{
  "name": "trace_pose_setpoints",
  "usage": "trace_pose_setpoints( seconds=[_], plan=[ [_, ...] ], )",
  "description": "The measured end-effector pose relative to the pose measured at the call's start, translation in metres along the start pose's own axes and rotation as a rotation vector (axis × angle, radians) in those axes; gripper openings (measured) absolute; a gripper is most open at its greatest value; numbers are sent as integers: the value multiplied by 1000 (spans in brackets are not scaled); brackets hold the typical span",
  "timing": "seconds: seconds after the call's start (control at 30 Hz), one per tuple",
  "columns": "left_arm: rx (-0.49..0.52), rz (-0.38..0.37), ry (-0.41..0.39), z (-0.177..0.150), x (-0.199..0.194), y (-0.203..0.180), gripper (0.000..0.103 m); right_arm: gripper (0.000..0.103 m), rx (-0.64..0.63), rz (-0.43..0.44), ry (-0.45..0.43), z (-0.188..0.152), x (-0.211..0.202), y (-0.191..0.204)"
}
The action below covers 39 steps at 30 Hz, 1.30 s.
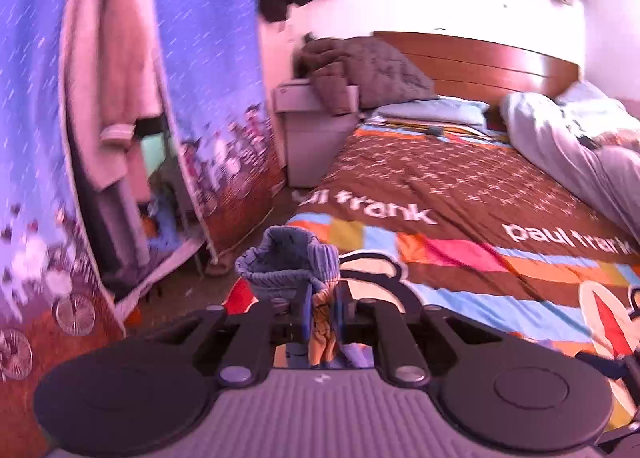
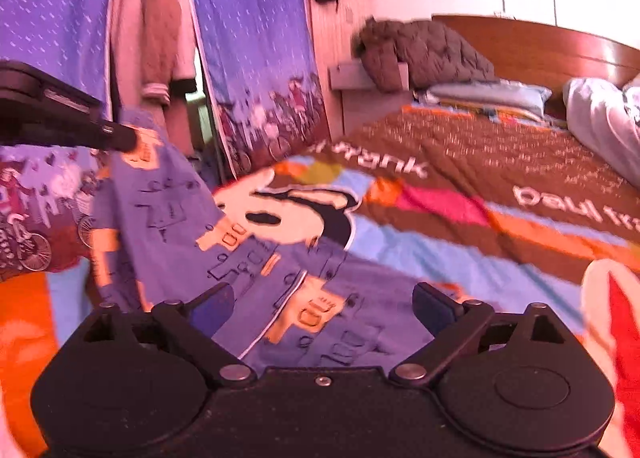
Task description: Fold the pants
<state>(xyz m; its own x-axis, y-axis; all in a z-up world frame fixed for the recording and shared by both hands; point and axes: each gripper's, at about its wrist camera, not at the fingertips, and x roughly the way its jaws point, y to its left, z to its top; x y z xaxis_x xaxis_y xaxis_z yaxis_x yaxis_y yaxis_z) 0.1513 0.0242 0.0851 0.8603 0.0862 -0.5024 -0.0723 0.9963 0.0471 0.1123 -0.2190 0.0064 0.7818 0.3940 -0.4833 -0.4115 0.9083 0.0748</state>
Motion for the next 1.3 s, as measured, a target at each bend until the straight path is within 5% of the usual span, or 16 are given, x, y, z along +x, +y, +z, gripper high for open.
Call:
trace_pose_setpoints(
  seconds=[0.23, 0.57, 0.63, 0.7, 0.83, 0.9, 1.07, 1.17, 1.3],
  plan=[
    [191, -68, -31, -1, -14, -92, 12, 97, -64, -115, -5, -13, -48, -60],
    [409, -200, 54, -61, 7, -222, 15, 97, 110, -238, -7, -26, -72, -159],
    [452, -223, 69, -81, 13, -240, 26, 97, 138, -250, -3, -29, -74, -173],
    [503, -255, 78, -102, 12, -254, 55, 97, 150, -260, 5, -34, -75, -182],
    [548, -281, 53, -122, -3, -257, 70, 97, 161, -259, 28, -40, -73, -190],
    [521, -275, 43, -124, -10, -247, 81, 97, 180, -234, 34, -41, -70, -191],
    [454, -217, 64, -119, -8, -204, 85, 98, 292, -69, 25, -39, -56, -185],
    [458, -196, 122, -121, 3, -190, 70, 93, 364, 83, 33, -36, -38, -175],
    [435, -206, 155, -124, 10, -176, 63, 83, 363, 204, 63, -27, -14, -151]
  ],
)
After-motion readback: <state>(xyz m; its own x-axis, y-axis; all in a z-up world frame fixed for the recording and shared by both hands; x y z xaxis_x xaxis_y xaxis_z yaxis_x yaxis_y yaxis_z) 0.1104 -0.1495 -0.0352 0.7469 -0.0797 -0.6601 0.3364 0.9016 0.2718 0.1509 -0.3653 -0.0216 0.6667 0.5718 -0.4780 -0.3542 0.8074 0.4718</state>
